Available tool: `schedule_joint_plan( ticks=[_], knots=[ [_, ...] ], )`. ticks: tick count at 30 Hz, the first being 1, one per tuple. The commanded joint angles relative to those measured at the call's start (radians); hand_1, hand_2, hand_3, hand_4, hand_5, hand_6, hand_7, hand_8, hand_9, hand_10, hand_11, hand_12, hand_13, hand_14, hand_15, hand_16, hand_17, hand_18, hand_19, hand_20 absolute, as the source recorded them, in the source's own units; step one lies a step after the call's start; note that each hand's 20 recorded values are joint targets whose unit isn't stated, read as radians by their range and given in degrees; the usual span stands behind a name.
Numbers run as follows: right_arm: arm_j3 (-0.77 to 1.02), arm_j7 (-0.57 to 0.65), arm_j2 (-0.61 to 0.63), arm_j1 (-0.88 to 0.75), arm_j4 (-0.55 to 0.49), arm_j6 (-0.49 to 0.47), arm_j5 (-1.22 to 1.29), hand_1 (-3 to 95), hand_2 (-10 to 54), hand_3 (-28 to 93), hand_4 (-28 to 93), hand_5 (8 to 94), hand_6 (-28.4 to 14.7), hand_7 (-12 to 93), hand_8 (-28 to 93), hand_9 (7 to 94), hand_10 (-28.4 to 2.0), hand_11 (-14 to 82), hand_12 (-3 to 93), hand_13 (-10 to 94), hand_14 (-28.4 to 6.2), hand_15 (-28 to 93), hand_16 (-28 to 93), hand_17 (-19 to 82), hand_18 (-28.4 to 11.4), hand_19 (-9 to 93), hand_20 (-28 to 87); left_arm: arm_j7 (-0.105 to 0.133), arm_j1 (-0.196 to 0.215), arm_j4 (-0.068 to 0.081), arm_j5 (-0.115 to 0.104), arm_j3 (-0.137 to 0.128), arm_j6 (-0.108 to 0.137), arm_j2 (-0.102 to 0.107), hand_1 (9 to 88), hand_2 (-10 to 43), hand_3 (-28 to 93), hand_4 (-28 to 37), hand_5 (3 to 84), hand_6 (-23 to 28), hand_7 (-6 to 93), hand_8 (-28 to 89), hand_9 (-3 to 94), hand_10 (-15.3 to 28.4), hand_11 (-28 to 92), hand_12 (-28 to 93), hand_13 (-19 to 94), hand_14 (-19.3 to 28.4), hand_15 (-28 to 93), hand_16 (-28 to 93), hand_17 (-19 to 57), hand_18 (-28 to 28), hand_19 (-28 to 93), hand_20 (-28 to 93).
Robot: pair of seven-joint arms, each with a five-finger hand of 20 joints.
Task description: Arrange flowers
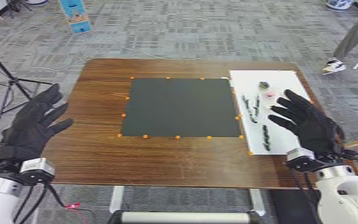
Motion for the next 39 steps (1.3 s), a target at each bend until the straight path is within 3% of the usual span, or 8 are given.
schedule_joint_plan(
  ticks=[1,6,9,11,15,20,28,39],
  knots=[
    [-0.002,-0.003,0.0,-0.002,-0.009,-0.01,-0.001,18.0,-8.7,81,-25,39.6,-3.3,15,-9,39.6,-11.9,10.0,20.9,29,-11.9,26,22,8,-21.2,41,21,0.001,0.013,-0.008,0.0,0.009,0.01,-0.021,31.5,-9.5,57,-28.3,17.5,1.3,17.8,-9,13.4,6.6,11,24,13,13.0,9,5,-11.2,25.4,40,5],
    [-0.014,0.004,-0.011,-0.003,-0.012,-0.019,0.001,18.0,-8.6,81,-25,39.6,-3.3,15,-9,39.5,-11.9,9.8,20.9,29,-11.9,26,22,8,-21.3,41,21,-0.007,0.021,-0.011,-0.002,0.002,0.017,-0.008,31.3,-9.5,57,-28.3,17.5,1.3,17.9,-9,13.4,6.7,12,24,13,12.8,10,5,-11.2,25.5,41,4],
    [-0.023,0.022,-0.009,0.007,-0.01,-0.018,-0.012,17.5,-8.9,81,-25,39.4,-3.4,15,-9,39.5,-12.1,9.8,21.0,29,-12.0,26,22,8,-21.2,41,21,-0.016,0.087,-0.036,0.0,-0.05,0.009,-0.035,31.3,-9.5,57,-28.3,17.5,1.3,18.1,-9,13.5,6.7,12,24,13,12.5,10,5,-11.3,25.0,40,4],
    [-0.011,0.06,0.012,-0.008,-0.042,0.115,-0.175,17.5,-9.0,80,-25,39.3,-3.4,15,-9,39.4,-12.1,9.8,21.0,29,-11.9,26,23,7,-21.7,43,23,-0.003,0.081,-0.031,0.001,-0.052,0.034,-0.028,31.6,-9.5,57,-28.3,17.6,1.3,18.1,-9,13.5,6.7,12,24,13,12.5,10,5,-11.5,24.9,40,4],
    [-0.054,0.266,0.079,0.04,-0.082,0.328,-0.554,15.0,-9.5,76,-28,42.0,-4.2,17,-9,44.2,-14.2,14.5,20.8,37,-12.9,43,20,9,-23.2,57,36,0.007,0.063,-0.028,0.005,-0.05,0.033,-0.015,31.3,-9.5,57,-28.3,17.8,1.3,18.2,-9,13.8,6.8,12,23,13,12.4,10,5,-11.5,24.9,40,4],
    [-0.181,0.608,0.221,0.125,-0.096,0.424,-1.265,14.3,-9.5,74,-28,51.2,-5.1,21,-10,58.2,-13.5,27.0,22.6,51,-13.4,58,20,19,-22.8,69,42,-0.002,0.06,-0.024,-0.002,-0.03,0.025,-0.023,31.2,-9.5,57,-28.3,18.1,1.3,18.0,-9,14.0,6.9,12,23,14,12.4,10,5,-11.7,24.9,40,4],
    [-0.232,0.752,0.411,0.123,-0.167,0.328,-1.481,13.1,-9.5,73,-28,58.1,-3.4,48,-13,65.0,-13.1,44.5,30.4,56,-13.5,71,27,22,-22.7,76,48,0.003,0.042,-0.019,0.0,-0.035,0.005,-0.007,30.8,-9.5,57,-28.3,18.3,1.3,17.9,-9,14.0,6.9,12,23,13,12.3,10,5,-11.8,24.9,40,5],
    [-0.488,0.798,0.489,0.328,-0.111,0.142,-1.519,15.6,-9.5,73,-28,59.3,-3.4,58,-16,65.7,-12.7,51.1,34.7,56,-13.2,75,34,23,-23.0,79,51,0.011,0.062,-0.025,-0.006,-0.044,0.005,-0.011,29.4,-9.5,58,-28.3,18.5,1.1,17.7,-9,14.5,7.0,12,23,13,12.5,10,5,-11.9,25.0,40,5]
  ],
)
